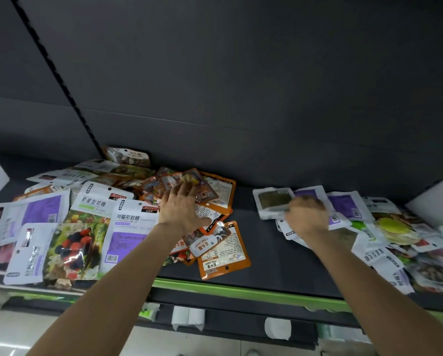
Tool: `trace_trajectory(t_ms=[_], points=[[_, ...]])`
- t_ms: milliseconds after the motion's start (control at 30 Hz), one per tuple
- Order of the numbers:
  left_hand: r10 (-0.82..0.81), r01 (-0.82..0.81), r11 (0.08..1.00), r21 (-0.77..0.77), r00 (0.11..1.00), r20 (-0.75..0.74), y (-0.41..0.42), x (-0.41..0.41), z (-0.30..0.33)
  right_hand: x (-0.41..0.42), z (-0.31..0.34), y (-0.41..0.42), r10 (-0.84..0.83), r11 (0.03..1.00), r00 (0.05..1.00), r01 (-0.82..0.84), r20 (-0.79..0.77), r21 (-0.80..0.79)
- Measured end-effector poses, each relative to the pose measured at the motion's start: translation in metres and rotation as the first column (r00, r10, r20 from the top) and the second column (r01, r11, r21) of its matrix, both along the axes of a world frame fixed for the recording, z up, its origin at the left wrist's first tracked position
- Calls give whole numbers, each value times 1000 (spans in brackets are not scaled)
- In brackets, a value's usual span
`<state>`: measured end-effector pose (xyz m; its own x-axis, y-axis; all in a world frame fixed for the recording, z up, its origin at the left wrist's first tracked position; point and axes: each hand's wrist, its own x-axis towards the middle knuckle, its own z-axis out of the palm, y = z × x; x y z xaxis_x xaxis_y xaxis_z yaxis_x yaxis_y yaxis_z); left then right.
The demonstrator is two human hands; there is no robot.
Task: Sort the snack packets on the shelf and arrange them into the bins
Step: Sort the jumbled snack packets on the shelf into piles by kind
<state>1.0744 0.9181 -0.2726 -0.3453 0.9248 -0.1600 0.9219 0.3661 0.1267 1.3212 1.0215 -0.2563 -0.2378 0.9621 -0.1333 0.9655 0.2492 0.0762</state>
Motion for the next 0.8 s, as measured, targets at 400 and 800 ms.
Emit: trace_trajectory(t_ms=[400,800], points=[[-146,146,989,6,989,-19,-22,-14,-6,-38,-20,-20,-26,994,981,45,191,-97],[-134,136,990,32,990,-41,-40,-49,4,-118,-33,-29,-340,888,577,-61,-742,-455]])
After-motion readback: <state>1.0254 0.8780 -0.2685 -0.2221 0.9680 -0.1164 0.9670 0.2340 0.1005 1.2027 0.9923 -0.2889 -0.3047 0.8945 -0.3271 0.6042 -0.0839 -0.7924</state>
